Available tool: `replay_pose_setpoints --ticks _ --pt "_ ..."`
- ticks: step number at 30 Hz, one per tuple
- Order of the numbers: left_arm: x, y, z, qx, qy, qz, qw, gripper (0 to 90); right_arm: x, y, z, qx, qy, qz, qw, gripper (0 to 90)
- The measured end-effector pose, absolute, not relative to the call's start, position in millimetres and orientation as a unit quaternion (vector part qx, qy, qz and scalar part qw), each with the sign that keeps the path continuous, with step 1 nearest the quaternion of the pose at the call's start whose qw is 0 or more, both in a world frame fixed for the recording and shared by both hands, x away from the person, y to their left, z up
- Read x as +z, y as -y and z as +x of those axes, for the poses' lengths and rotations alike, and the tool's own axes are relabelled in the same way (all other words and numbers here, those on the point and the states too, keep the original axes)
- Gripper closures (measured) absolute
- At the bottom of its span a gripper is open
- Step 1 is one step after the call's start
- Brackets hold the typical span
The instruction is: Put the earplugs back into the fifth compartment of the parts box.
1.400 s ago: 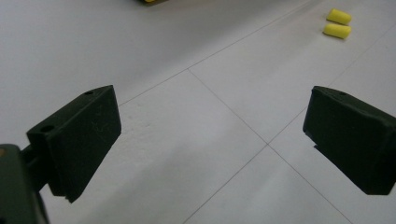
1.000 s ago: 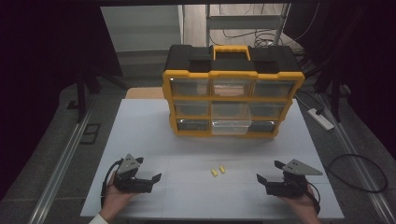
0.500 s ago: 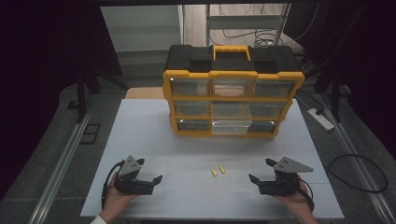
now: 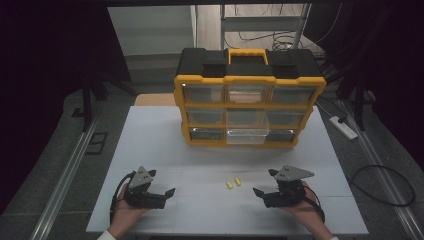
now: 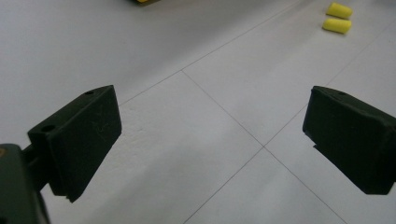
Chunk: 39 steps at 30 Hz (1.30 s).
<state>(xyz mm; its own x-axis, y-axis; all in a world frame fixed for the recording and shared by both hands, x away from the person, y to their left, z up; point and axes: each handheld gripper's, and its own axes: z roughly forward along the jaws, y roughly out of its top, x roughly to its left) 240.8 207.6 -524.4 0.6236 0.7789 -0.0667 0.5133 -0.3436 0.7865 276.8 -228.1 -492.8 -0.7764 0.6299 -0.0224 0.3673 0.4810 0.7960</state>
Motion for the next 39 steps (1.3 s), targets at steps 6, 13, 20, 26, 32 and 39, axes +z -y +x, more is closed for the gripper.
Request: replay_pose_setpoints --ticks 6,13,20,26,32,39 --pt "-524.8 -206.5 241.7 0.163 -0.403 0.804 0.406 4.3 -492.7 207.8 286.5 0.403 -0.857 0.283 0.151 17.1" --pt "-525.8 -205.7 242.9 0.162 -0.403 0.805 0.404 4.4 -495.5 186.0 298.9 0.384 -0.869 0.277 0.143 19.1" --pt "-525.7 -206.4 242.7 0.162 -0.404 0.805 0.404 4.5 -495.7 176.6 305.3 0.370 -0.875 0.277 0.145 20.5" --pt "-526.3 -206.5 243.4 0.163 -0.404 0.806 0.402 4.6 -500.3 171.7 310.2 0.352 -0.881 0.281 0.144 23.0" --pt "-527.3 -206.0 244.8 0.161 -0.406 0.805 0.401 4.6 -507.2 166.2 314.8 0.335 -0.887 0.283 0.146 24.8" --pt "-528.0 -205.1 246.2 0.160 -0.403 0.809 0.398 4.7 -513.8 159.9 318.4 0.315 -0.893 0.289 0.141 32.1"
